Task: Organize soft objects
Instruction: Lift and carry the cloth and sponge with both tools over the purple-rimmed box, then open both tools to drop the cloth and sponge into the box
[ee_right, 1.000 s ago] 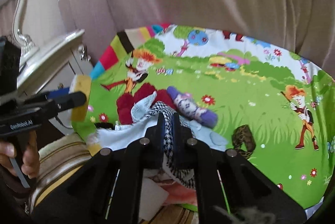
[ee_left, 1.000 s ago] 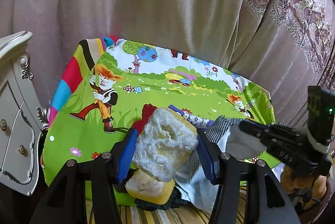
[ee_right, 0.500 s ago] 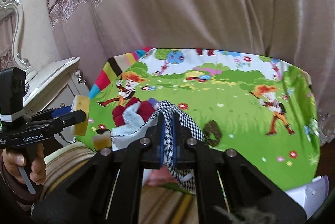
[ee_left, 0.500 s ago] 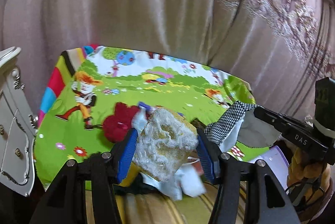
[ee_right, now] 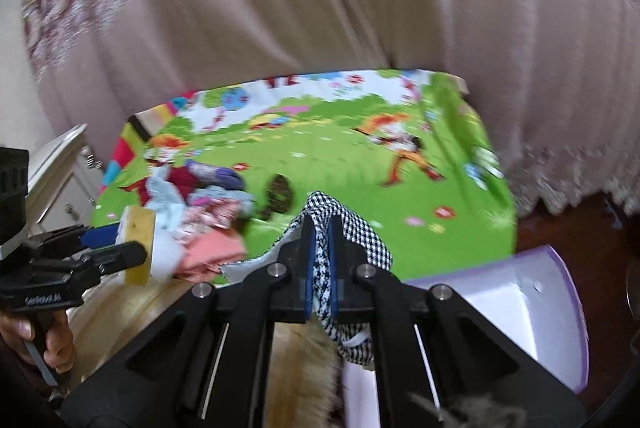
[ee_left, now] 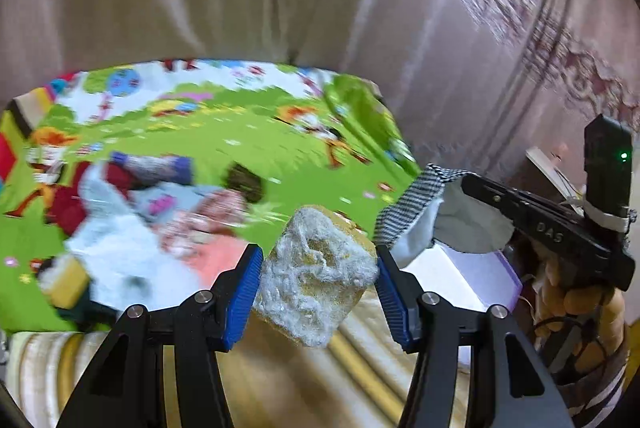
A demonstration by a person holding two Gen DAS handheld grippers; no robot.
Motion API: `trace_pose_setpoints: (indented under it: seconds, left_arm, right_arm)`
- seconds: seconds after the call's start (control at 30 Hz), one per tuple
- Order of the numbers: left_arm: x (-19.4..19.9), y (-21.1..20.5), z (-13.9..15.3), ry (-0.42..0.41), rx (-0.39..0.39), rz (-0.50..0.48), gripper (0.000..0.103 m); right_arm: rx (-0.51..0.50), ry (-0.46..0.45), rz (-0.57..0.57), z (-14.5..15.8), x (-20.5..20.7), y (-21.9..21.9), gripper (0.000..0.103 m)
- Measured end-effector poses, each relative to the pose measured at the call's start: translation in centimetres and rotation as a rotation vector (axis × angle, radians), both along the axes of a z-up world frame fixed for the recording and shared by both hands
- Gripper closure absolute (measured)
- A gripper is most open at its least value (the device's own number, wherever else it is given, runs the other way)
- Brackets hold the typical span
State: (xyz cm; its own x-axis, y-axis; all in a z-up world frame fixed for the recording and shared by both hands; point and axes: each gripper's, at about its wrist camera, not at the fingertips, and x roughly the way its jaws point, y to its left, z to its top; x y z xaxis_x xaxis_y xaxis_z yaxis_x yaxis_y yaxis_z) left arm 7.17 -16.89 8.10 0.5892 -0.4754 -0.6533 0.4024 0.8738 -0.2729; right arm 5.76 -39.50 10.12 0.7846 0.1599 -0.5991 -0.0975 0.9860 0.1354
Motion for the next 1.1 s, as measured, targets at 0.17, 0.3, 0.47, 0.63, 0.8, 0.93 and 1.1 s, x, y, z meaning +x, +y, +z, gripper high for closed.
trace_pose_setpoints:
  seconds: [0.17,0.3,0.47,0.63,0.8,0.93,1.1]
  left_arm:
    - [-0.4,-5.0,-1.1,0.04,0.016,-0.09,0.046]
    - [-0.8,-8.9,-1.9,0.057,0.05,-0.164,0.046]
    - [-0.7,-12.8,-2.8,0.079,0.076,-0.236,0.044]
    - [-0.5,-15.0,-3.2,0.086,0.081,-0.293,0.03]
    - [-0.2,-14.5,-3.3,0.1,0.034,-0.28,0.022]
    - [-0.5,-13.3,-2.9,0.06,0.01,-0.257,0.022]
    - [-1.2,-11.3,-1.8,0.011,0.034,-0.226,0.022]
  right_arm:
    - [-0.012,0.042,-0.118,-2.0,-1.8,-4.1,0.095]
    - [-0.025,0.088,-0.214,-3.6,-2.9,-7.4,0.095]
    - [-0.051,0.107,-0.311,-4.3,-4.0,-10.3,0.095]
    - [-0.063,0.113,-0.391,-4.4,-4.5,-12.2,0.092]
    - [-0.062,0.1,-0.429,-4.3,-4.6,-12.9,0.044]
    - [-0.075,0.038,-0.418,-3.4,-5.2,-12.3,0.03]
    - [-0.057,0.021,-0.393,-2.8,-4.9,-11.3,0.03]
